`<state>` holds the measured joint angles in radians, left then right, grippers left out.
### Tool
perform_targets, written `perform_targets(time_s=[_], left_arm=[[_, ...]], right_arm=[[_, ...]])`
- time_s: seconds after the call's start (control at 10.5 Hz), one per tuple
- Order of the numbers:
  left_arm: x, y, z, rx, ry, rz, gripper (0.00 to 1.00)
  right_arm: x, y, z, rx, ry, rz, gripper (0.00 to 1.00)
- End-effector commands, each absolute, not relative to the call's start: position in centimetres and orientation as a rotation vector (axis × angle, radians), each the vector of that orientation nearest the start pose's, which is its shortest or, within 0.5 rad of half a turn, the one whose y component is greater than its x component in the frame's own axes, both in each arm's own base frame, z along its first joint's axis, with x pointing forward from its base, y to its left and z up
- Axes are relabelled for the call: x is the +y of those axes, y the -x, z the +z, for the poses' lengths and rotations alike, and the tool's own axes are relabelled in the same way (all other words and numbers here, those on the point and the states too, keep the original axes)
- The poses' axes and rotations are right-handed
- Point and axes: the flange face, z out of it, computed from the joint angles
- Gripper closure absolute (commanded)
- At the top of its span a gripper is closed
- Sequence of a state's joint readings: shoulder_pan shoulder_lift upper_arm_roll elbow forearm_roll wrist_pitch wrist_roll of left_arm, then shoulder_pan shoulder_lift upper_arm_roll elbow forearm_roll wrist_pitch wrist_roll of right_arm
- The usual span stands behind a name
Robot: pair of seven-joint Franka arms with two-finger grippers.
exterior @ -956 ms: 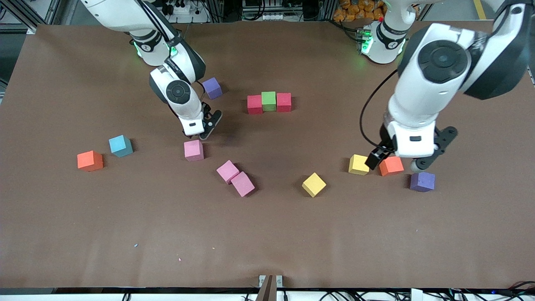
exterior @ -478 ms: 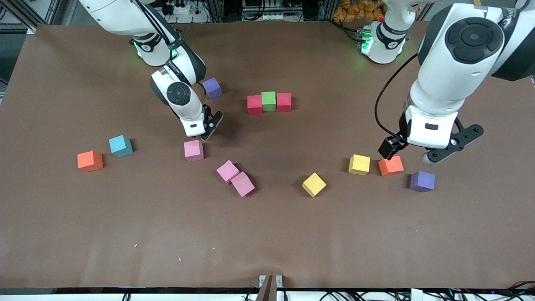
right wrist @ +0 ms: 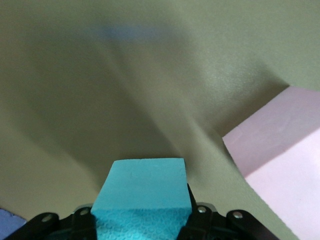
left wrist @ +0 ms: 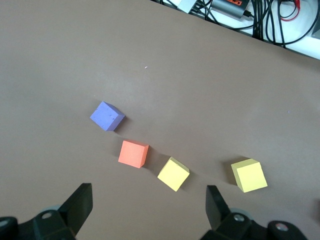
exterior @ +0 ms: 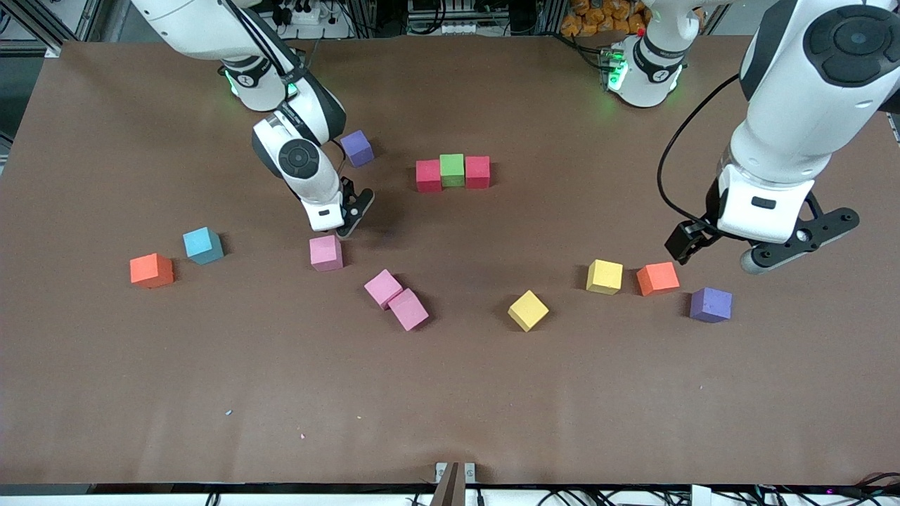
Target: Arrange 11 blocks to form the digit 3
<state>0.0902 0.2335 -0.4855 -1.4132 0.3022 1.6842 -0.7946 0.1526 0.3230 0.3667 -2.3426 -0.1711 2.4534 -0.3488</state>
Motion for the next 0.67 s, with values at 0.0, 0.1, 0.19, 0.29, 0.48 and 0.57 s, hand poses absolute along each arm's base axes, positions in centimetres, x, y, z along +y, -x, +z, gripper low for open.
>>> perform_targets(time_s=[0.0,0.1,0.19,0.29,0.48,0.57], left_arm=[[-18.1,-59.9,58.9,-0.555,2.933,-0.232,0.00],[-18.0,-59.8,58.8,-0.551,2.920,-0.227,0.00],[-18.0,-59.9,58.7,-0.550,2.918,-0.225,0.00],[-18.0,-59.9,58.7,-0.551,2.922,-0.222,0.00],[-16.5,-60.3,58.7,-0.563,2.925,-0.209,0.00],[-16.1,-60.4,58.6,-0.533,2.937,-0.196,0.00]], right_arm=[[25.3,-43.8,21.7,-1.373,2.767,0.357,1.00],[25.4,-43.9,22.8,-1.328,2.775,0.356,1.00],[25.4,-44.0,23.6,-1.292,2.786,0.357,1.00],[25.4,-44.0,24.3,-1.183,2.841,0.361,1.00],[26.4,-44.1,26.0,-0.988,2.943,0.321,1.00],[26.9,-44.2,26.7,-0.904,2.976,0.299,1.00]])
